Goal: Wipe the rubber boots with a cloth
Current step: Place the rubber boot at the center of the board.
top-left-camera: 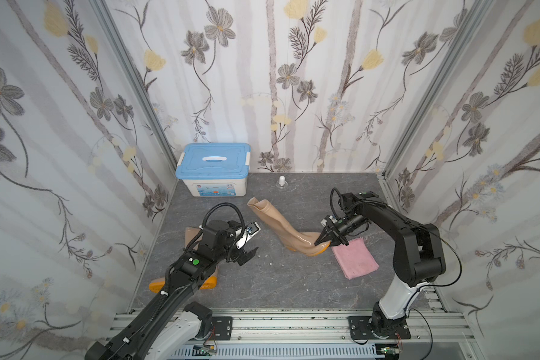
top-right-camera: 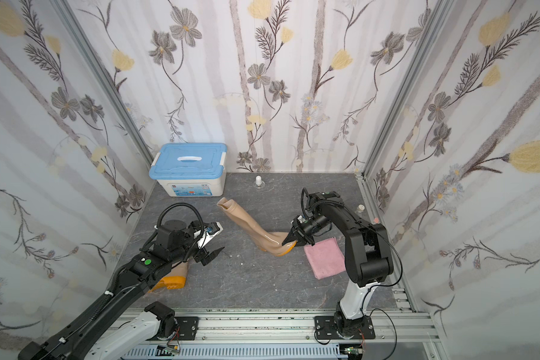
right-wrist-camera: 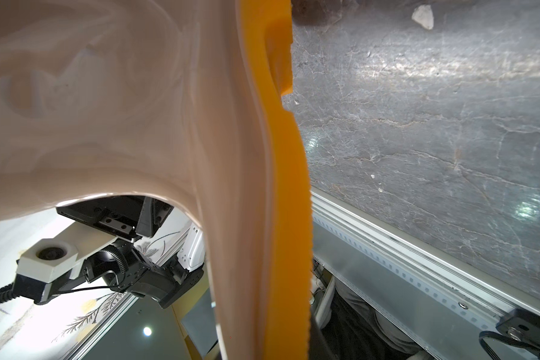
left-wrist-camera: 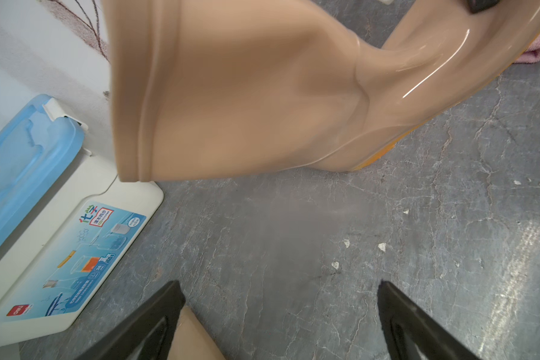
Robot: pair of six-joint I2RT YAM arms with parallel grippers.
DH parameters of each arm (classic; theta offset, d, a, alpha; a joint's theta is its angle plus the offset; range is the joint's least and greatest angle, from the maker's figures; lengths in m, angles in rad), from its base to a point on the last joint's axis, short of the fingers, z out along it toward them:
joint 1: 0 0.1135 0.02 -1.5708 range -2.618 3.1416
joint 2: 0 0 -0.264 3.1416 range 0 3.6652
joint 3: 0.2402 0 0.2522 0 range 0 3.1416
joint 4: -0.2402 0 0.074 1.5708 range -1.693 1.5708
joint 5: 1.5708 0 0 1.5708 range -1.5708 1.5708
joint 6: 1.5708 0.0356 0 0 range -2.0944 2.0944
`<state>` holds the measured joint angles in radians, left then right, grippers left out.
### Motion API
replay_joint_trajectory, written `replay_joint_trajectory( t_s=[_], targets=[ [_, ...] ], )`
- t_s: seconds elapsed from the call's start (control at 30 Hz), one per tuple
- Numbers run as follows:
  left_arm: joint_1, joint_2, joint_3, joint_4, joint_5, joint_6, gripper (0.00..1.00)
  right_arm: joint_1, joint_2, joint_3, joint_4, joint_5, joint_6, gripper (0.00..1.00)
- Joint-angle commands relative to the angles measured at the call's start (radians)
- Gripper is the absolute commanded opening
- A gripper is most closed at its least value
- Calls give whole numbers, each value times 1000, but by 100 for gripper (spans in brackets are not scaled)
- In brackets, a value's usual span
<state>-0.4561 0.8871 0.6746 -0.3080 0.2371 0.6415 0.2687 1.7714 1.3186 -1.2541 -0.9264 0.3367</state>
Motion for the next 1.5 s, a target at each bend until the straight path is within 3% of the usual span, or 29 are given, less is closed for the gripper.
replay_joint_trajectory(
  t_s=[0.0, 0.4, 0.57, 0.7, 0.87, 0.97, 1.0, 1.13, 1.17, 1.3, 1.4, 1.47],
  targets=[
    [11, 43, 28, 97, 20, 47, 100, 1, -26, -18, -33, -94, -68, 10],
    [54, 204, 194, 159, 111, 78, 100, 15, -73, -91, -45, -63, -115, 9],
    [54, 257, 256, 63, 240, 93, 100, 18, -69, -98, -36, -56, -122, 9],
    [51, 293, 287, -8, 369, 66, 95, 22, -57, -94, -17, -61, -122, 9],
    [48, 344, 321, -87, 517, 13, 79, 22, -41, -75, 4, -68, -119, 9],
    [48, 364, 332, -130, 590, -26, 63, 23, -37, -77, 20, -85, -115, 9],
    [49, 368, 337, -146, 607, -37, 55, 23, -39, -84, 29, -96, -109, 9],
    [45, 405, 344, -167, 641, -97, 4, 24, -64, -106, 47, -124, -86, 12],
    [44, 409, 339, -156, 658, -118, 0, 24, -70, -107, 47, -124, -81, 12],
    [44, 431, 328, -58, 730, -270, 0, 16, -91, -104, 68, -149, -38, 15],
    [49, 482, 352, 24, 793, -467, 0, 2, -111, -104, 135, -190, 50, 22],
    [62, 570, 392, 124, 880, -700, 0, -8, -124, -101, 190, -216, 116, 27]
  ],
)
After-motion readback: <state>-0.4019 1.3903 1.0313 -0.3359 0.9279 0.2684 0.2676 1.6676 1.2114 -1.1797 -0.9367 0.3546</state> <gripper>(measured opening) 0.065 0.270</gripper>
